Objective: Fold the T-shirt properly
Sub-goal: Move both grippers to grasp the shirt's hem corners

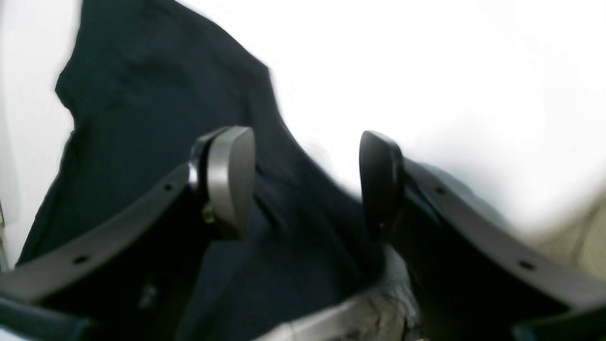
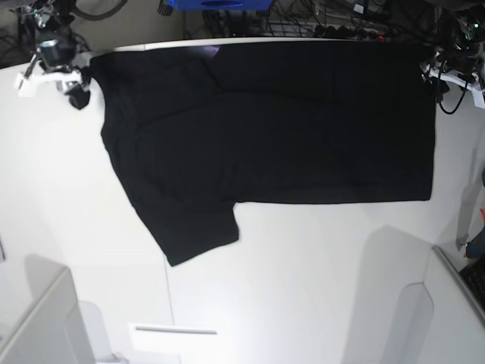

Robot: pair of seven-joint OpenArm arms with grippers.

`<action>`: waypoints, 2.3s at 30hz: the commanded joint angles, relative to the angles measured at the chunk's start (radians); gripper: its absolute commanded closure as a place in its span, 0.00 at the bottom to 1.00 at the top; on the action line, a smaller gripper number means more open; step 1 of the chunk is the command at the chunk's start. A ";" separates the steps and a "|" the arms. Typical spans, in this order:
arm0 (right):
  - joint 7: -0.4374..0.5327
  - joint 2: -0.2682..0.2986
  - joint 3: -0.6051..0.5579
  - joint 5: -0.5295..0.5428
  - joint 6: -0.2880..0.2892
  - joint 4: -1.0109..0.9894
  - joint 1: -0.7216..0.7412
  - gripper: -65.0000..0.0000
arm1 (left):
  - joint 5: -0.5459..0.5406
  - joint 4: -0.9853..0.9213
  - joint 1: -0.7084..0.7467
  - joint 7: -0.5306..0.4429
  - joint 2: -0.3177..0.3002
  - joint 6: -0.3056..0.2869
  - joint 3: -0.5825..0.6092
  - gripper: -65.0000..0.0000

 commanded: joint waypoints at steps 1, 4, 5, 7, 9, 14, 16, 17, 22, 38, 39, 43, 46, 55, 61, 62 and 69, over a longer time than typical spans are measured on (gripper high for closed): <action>0.004 0.030 -0.034 0.025 0.015 0.021 0.040 0.51 | -0.010 0.042 -0.002 -0.019 -0.015 -0.003 -0.008 0.25; -0.063 0.110 -0.137 0.021 0.014 -0.003 0.201 0.51 | -0.010 0.099 -0.042 0.000 -0.016 -0.003 -0.010 0.25; -0.083 0.132 -0.171 0.012 0.012 -0.034 0.262 0.51 | -0.010 0.102 -0.065 0.024 -0.018 -0.003 -0.010 0.25; -0.120 0.155 -0.235 -0.052 -0.017 -0.112 0.405 0.51 | -0.005 0.094 -0.126 0.075 -0.021 -0.003 -0.010 0.25; -0.135 0.158 -0.306 -0.152 -0.055 -0.226 0.546 0.50 | -0.004 0.088 -0.171 0.110 -0.021 -0.003 -0.010 0.25; -0.132 0.156 -0.445 -0.368 -0.057 -0.556 0.871 0.49 | -0.004 0.088 -0.206 0.129 -0.050 -0.003 -0.002 0.25; -0.112 0.161 -0.484 -0.410 -0.054 -0.717 0.986 0.49 | -0.004 0.087 -0.215 0.129 -0.061 -0.003 -0.001 0.25; -0.082 0.162 -0.502 -0.430 -0.054 -0.798 1.034 0.49 | -0.002 0.082 -0.218 0.129 -0.062 -0.003 -0.005 0.25; 0.152 0.162 -0.602 -0.532 -0.012 -1.266 1.238 0.44 | -0.001 0.062 -0.203 0.129 -0.099 -0.003 -0.008 0.25; 0.343 0.092 -0.712 -0.560 0.115 -1.582 1.312 0.44 | 0.141 0.061 -0.205 0.126 -0.111 -0.003 -0.001 0.25; 0.343 0.090 -0.712 -0.560 0.115 -1.579 1.305 0.44 | 0.141 0.061 -0.205 0.126 -0.111 -0.003 0.001 0.25; 0.343 0.090 -0.712 -0.560 0.107 -1.552 1.279 0.47 | 0.141 0.058 -0.206 0.124 -0.113 -0.003 0.001 0.25; 0.347 0.092 -0.712 -0.560 0.107 -1.544 1.273 0.70 | 0.142 0.010 -0.241 0.127 -0.119 -0.003 0.001 0.25; 0.348 0.099 -0.711 -0.560 0.107 -1.544 1.261 1.00 | 0.223 -0.326 -0.485 0.120 -0.223 0.003 0.065 0.25; 0.347 0.093 -0.711 -0.560 0.107 -1.544 1.261 1.00 | 0.504 -0.587 -0.709 0.001 -0.227 -0.003 0.265 0.25; 0.347 0.093 -0.711 -0.560 0.107 -1.544 1.261 1.00 | 0.523 -0.639 -0.739 -0.022 -0.227 -0.003 0.289 0.25; 0.347 0.096 -0.711 -0.560 0.107 -1.544 1.261 1.00 | 0.538 -0.829 -0.835 -0.118 -0.222 0.000 0.357 0.25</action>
